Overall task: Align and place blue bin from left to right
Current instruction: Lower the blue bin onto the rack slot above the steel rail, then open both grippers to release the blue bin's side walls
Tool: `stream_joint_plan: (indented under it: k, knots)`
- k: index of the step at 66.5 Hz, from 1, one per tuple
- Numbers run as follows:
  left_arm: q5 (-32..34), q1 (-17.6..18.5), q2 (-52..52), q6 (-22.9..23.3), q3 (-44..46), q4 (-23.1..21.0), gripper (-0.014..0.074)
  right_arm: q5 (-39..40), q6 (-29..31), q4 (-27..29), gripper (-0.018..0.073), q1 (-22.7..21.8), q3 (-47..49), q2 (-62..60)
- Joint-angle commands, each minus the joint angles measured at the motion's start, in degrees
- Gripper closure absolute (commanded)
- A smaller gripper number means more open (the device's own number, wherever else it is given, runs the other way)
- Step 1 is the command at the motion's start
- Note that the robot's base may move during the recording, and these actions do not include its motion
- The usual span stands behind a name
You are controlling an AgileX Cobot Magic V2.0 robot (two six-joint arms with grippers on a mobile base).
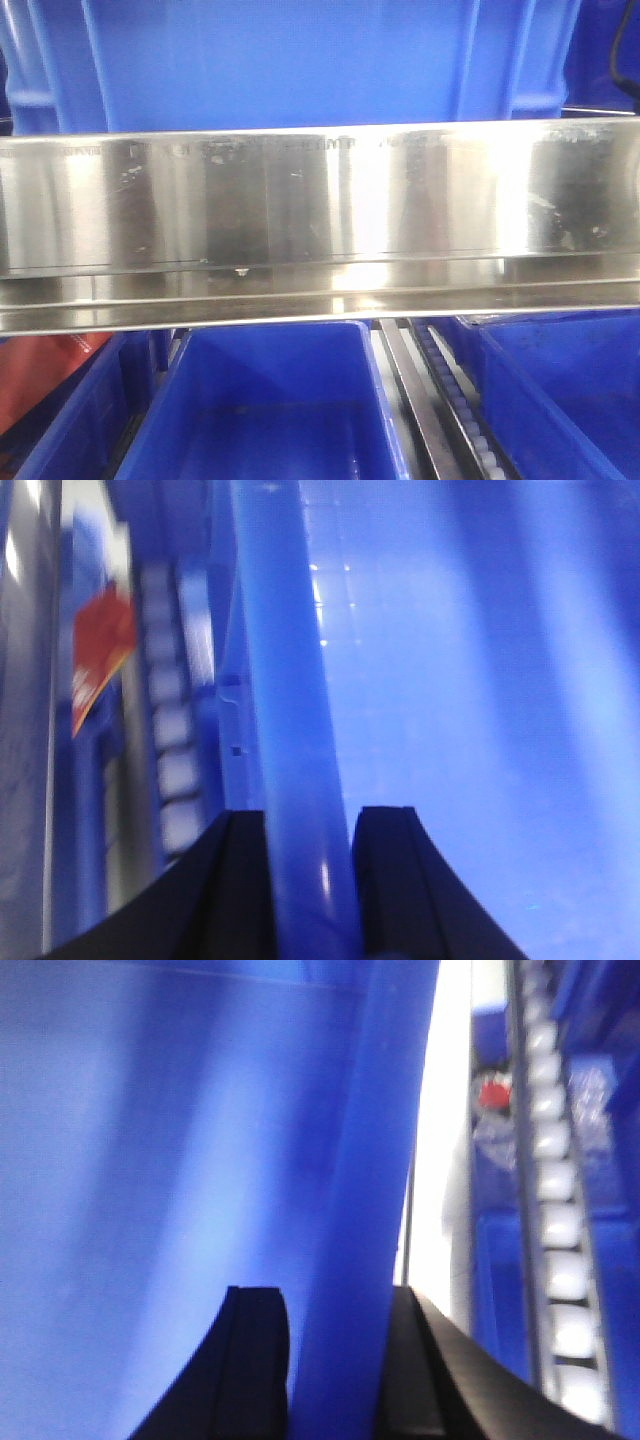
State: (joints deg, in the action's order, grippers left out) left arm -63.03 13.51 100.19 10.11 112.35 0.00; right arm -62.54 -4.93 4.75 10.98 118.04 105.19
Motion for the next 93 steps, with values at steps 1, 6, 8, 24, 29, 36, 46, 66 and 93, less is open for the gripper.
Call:
stream_joint_plan:
  k: [1,6,8,24,29,36,46,66,93]
  knots:
    - [1.5,-0.2,0.1,-0.4,1.0,2.5,0.0708,4.5,1.6,-0.1,0.0712,-0.3,0.8,0.1]
    - [0.1,-0.2,1.6,-0.4,1.0,4.7,0.0708,5.4,1.6,-0.1,0.0711,-0.4,0.8,1.0]
    - [-0.3,-0.2,2.1,-0.4,1.0,5.0,0.0708,5.5,1.6,-0.1,0.0708,-0.5,0.8,1.3]
    - [-0.7,-0.2,3.5,-0.4,1.0,4.7,0.0588,4.4,1.6,-0.1,0.0258,-0.6,0.8,2.3]
    - [-0.7,-0.2,3.5,-0.4,1.3,4.7,0.0409,4.4,1.6,-0.1,0.0076,-0.6,0.8,2.2]
    - [-0.6,-0.2,3.4,-0.4,1.6,4.7,0.0128,4.0,1.6,-0.1,-0.0003,-0.6,1.7,1.5]
    - [-1.0,-0.2,0.9,-0.4,1.6,4.7,0.0031,3.8,1.6,-0.1,0.0,-0.6,3.6,-1.1]
    - [-2.3,-0.2,-11.5,-2.1,0.3,5.7,0.0365,-1.2,1.6,-1.0,0.0296,-0.6,3.7,-11.0]
    - [17.8,-0.2,-38.3,-0.4,-32.4,9.6,0.0707,3.2,2.0,-6.7,0.0721,-0.6,-13.9,-27.2]
